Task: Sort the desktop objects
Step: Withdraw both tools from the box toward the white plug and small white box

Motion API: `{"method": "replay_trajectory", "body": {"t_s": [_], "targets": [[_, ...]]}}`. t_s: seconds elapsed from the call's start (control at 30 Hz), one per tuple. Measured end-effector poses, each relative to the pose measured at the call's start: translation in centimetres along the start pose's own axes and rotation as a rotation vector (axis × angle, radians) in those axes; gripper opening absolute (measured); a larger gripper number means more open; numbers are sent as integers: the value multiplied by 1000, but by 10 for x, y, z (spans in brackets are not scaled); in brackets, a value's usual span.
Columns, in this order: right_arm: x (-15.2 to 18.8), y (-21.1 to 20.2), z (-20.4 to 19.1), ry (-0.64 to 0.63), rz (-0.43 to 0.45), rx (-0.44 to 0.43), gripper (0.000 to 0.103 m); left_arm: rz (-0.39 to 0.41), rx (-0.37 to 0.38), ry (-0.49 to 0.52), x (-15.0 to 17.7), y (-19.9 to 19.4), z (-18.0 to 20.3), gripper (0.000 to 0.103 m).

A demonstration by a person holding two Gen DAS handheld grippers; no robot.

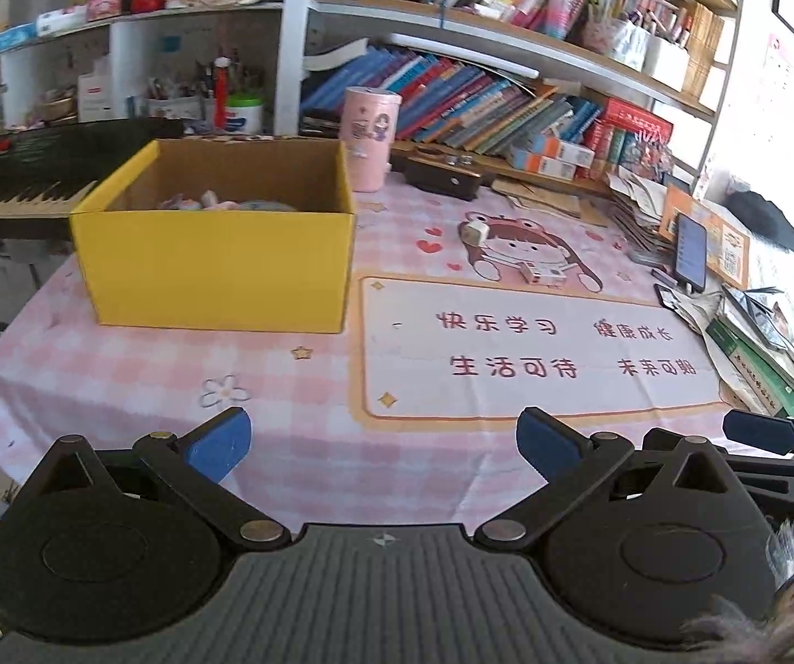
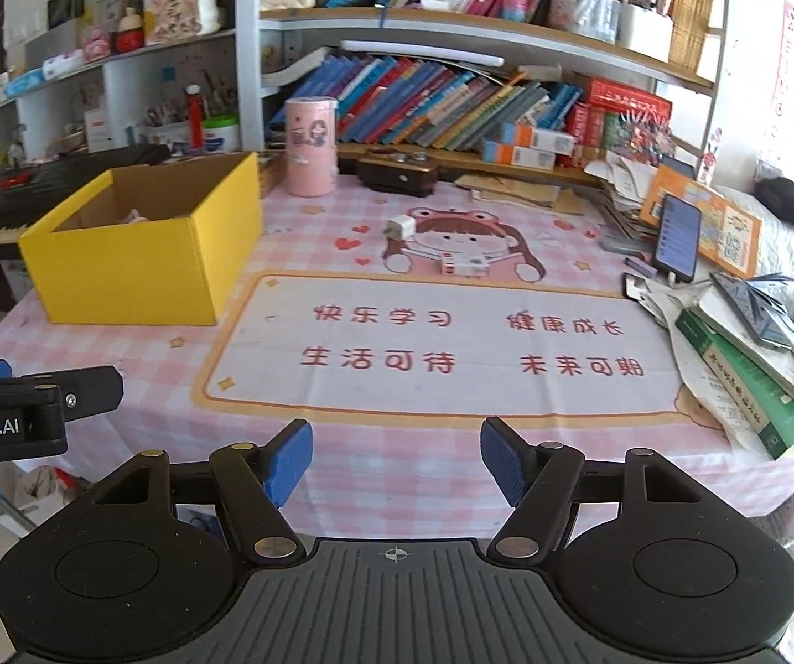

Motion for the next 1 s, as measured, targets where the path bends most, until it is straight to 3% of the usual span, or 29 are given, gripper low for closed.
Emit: {"method": "replay_trajectory", "body": {"t_s": [0.47, 1.0], "targets": [[-14, 26, 44, 50, -33, 42, 70, -34, 43, 41, -18, 37, 46, 103], [-35, 73, 107, 78, -95, 6, 70, -93, 24, 58, -41, 87, 109, 103]]}}
Point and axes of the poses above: each gripper's, at about its wrist camera, not at the fingertips, and y roughly the way its jaws point, z to its right, x to its underside, the point moved 5 cm from there along y, roughly the way its jaws point, and after that the axes turned 12 degrees about -x, right-handed, at the moved point
